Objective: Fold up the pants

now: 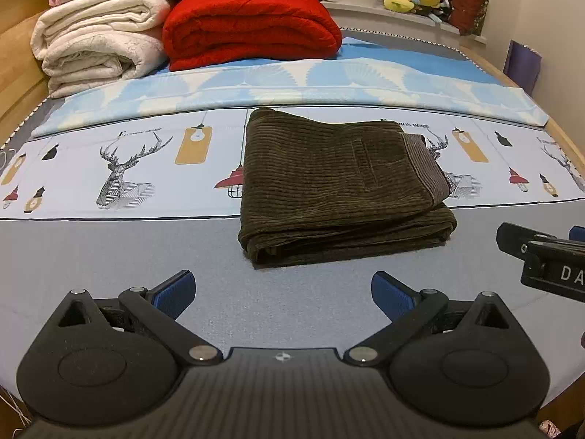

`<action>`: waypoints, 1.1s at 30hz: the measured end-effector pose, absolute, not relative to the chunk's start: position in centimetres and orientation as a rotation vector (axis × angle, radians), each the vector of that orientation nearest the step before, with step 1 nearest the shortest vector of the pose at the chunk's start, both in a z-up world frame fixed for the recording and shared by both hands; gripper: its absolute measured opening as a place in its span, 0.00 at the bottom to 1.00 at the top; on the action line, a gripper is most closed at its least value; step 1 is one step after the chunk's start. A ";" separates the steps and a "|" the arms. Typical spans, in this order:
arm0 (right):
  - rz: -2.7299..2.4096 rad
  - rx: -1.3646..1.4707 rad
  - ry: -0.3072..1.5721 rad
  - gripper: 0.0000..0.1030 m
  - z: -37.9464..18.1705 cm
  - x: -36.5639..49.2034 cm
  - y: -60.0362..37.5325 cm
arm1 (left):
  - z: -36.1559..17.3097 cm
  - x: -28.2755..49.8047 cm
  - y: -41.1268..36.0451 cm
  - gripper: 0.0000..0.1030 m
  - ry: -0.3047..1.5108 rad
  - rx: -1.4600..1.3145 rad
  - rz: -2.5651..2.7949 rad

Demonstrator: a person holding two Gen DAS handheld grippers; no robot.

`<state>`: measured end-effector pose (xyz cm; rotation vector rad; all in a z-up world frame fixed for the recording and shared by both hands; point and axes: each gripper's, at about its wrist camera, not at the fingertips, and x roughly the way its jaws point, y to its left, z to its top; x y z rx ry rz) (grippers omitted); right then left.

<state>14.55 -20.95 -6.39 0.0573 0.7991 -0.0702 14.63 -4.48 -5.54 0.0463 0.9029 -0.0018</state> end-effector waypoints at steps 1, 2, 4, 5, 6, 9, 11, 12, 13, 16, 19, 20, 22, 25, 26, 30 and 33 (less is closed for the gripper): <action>-0.069 0.056 0.799 0.97 -6.4 14.6 -21.0 | -5.6 14.6 -4.5 0.99 0.902 0.048 -0.002; -0.069 0.053 0.799 0.97 -6.4 14.6 -20.9 | -5.6 14.6 -4.5 0.99 0.902 0.049 -0.001; -0.067 0.048 0.798 0.97 -6.4 14.5 -20.9 | -5.5 14.6 -4.5 0.99 0.898 0.049 -0.004; -0.066 0.046 0.798 0.97 -6.4 14.5 -20.8 | -5.5 14.6 -4.4 0.99 0.897 0.052 -0.003; -0.066 0.045 0.798 0.97 -6.4 14.5 -20.8 | -5.5 14.6 -4.4 0.99 0.898 0.053 -0.001; -0.067 0.046 0.796 0.97 -6.4 14.5 -20.8 | -5.3 14.5 -4.3 0.99 0.891 0.049 -0.005; -0.069 0.047 0.795 0.97 -6.4 14.5 -20.8 | -5.3 14.5 -4.3 0.99 0.890 0.050 -0.001; -0.070 0.048 0.796 0.97 -6.5 14.5 -20.8 | -5.3 14.5 -4.2 0.99 0.891 0.048 -0.002; -0.070 0.048 0.796 0.97 -6.5 14.5 -20.8 | -5.3 14.4 -4.2 0.99 0.889 0.048 -0.002; -0.067 0.044 0.796 0.97 -6.5 14.5 -20.7 | -5.3 14.4 -4.2 0.99 0.891 0.052 -0.001; -0.065 0.040 0.796 0.97 -6.5 14.4 -20.5 | -5.3 14.4 -4.2 0.99 0.888 0.055 0.001; -0.065 0.039 0.796 0.97 -6.5 14.4 -20.5 | -5.3 14.4 -4.1 0.99 0.889 0.054 0.001; -0.065 0.041 0.797 0.97 -6.5 14.5 -20.5 | -5.3 14.4 -4.0 0.99 0.887 0.051 0.000; -0.065 0.044 0.797 0.97 -6.4 14.5 -20.6 | -5.3 14.4 -4.0 0.99 0.886 0.050 0.001; -0.065 0.043 0.796 0.97 -6.4 14.5 -20.6 | -5.3 14.4 -4.0 0.99 0.887 0.050 -0.001; -0.067 0.040 0.798 0.97 -6.4 14.5 -20.4 | -5.2 14.5 -3.9 0.99 0.887 0.047 0.000; -0.067 0.040 0.798 0.97 -6.4 14.5 -20.5 | -5.2 14.4 -3.8 0.99 0.886 0.048 -0.001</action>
